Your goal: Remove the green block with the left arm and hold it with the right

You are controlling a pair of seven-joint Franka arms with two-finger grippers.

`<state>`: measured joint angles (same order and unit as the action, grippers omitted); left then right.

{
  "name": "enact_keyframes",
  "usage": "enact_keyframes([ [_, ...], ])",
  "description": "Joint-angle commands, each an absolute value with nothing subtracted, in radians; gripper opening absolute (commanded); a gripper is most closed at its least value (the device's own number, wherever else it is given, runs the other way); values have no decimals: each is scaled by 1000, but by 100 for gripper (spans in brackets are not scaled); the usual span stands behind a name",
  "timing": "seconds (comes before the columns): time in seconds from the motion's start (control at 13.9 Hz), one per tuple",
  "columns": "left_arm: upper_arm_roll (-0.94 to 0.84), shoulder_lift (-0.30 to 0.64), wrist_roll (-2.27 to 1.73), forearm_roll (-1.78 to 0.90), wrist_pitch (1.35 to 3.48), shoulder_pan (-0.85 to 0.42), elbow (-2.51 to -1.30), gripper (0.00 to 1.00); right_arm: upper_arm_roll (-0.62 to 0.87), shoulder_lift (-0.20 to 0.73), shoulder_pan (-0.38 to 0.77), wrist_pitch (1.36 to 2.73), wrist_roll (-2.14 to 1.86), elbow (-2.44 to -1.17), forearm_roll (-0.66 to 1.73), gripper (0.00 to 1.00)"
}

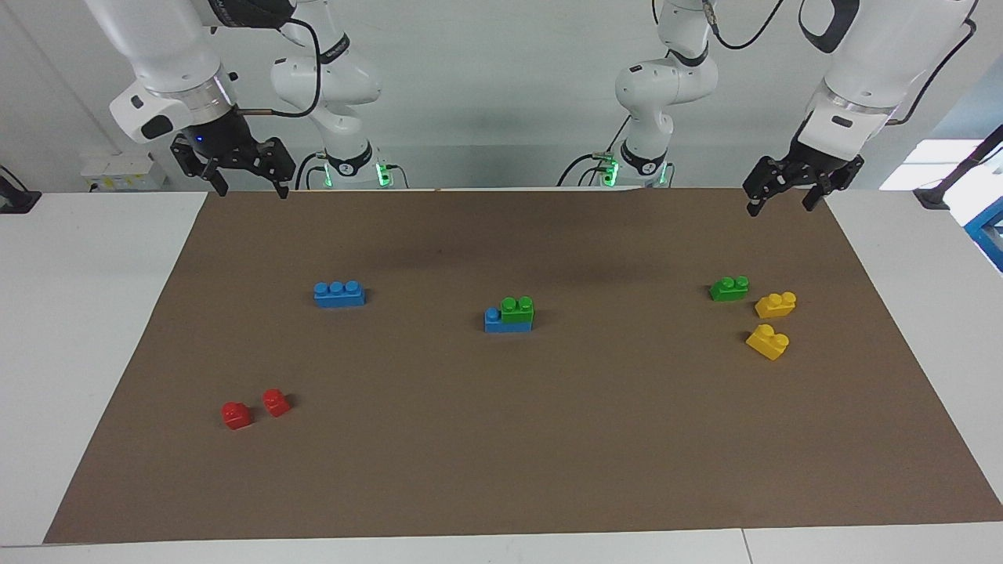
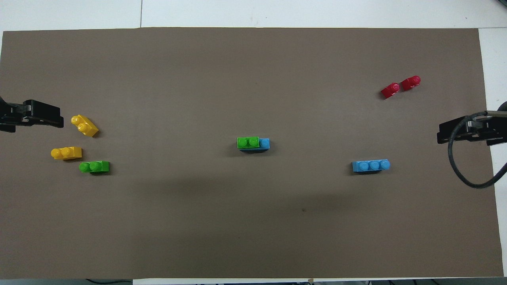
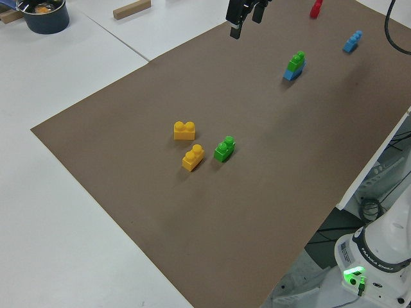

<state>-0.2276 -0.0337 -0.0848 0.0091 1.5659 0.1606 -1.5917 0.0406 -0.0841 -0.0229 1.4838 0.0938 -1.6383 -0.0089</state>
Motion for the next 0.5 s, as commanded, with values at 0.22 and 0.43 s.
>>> enact_keyframes([
  [0.22,-218,-55,-78,-6,1569,150,-1611,100,51,-107,-43,1479,94,-1661,14,100],
  [0.43,-218,-57,-74,-8,1569,150,-1612,100,51,-107,-43,1479,95,-1661,14,100],
])
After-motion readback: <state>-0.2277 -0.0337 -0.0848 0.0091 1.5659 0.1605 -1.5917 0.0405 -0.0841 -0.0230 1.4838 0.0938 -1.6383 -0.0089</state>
